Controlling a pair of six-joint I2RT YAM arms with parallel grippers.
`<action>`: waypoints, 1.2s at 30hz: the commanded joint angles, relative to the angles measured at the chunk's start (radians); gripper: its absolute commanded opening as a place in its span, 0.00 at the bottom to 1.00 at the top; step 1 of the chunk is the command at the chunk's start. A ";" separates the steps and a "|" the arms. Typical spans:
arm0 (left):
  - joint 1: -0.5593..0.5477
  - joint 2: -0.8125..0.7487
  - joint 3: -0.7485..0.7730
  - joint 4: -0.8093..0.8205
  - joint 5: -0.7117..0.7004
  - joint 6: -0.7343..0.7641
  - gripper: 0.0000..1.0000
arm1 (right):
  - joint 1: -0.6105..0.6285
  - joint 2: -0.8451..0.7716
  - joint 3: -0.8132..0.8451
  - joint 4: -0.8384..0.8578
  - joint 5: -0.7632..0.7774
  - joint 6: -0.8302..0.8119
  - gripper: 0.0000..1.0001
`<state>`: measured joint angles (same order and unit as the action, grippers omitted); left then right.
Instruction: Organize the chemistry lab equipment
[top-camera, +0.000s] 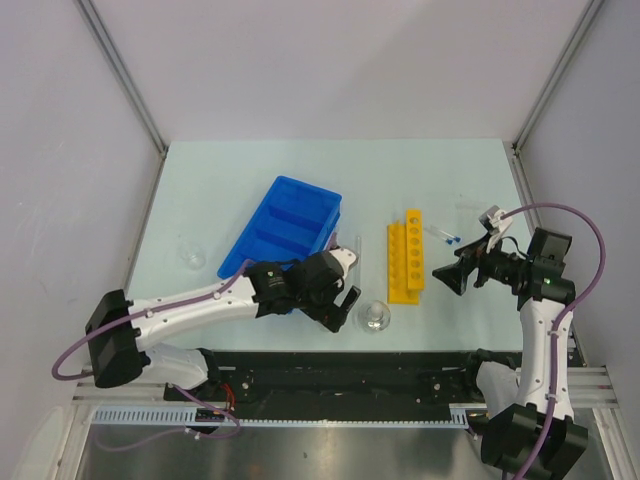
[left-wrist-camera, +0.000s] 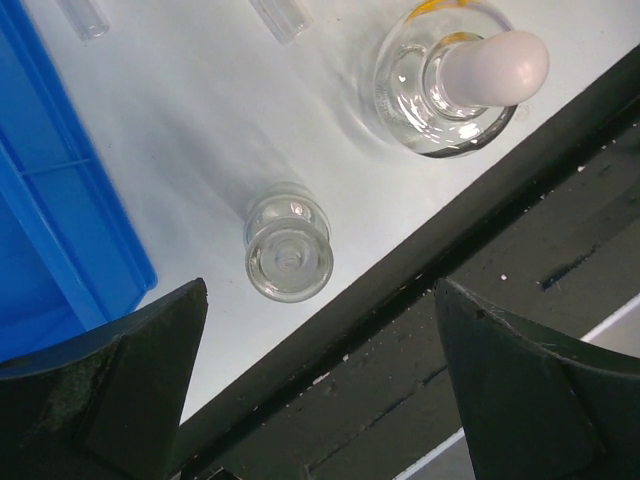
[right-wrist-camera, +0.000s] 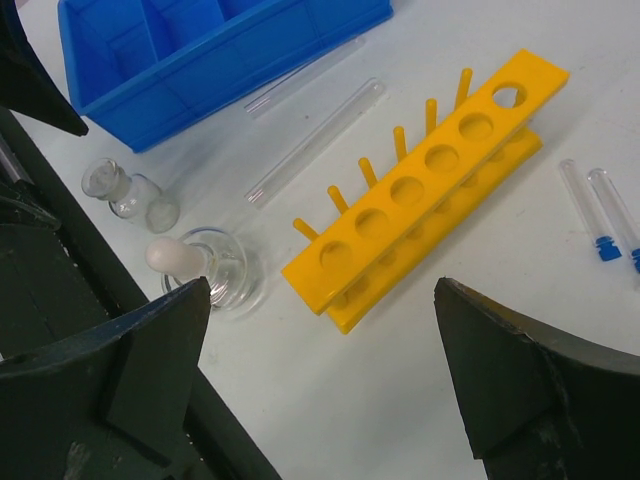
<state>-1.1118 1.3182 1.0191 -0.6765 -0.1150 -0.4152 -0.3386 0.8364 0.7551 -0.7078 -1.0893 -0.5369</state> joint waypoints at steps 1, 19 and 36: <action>-0.013 0.013 0.049 -0.015 -0.064 -0.019 1.00 | -0.004 -0.019 0.001 0.047 -0.009 -0.024 1.00; -0.013 0.136 0.062 0.018 -0.022 -0.008 1.00 | -0.013 -0.049 -0.008 0.042 0.020 -0.049 1.00; -0.013 0.282 0.075 -0.009 -0.046 -0.051 0.76 | 0.003 -0.049 -0.007 0.037 0.037 -0.060 1.00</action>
<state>-1.1172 1.6032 1.0496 -0.6773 -0.1532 -0.4286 -0.3412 0.8001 0.7498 -0.6872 -1.0542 -0.5777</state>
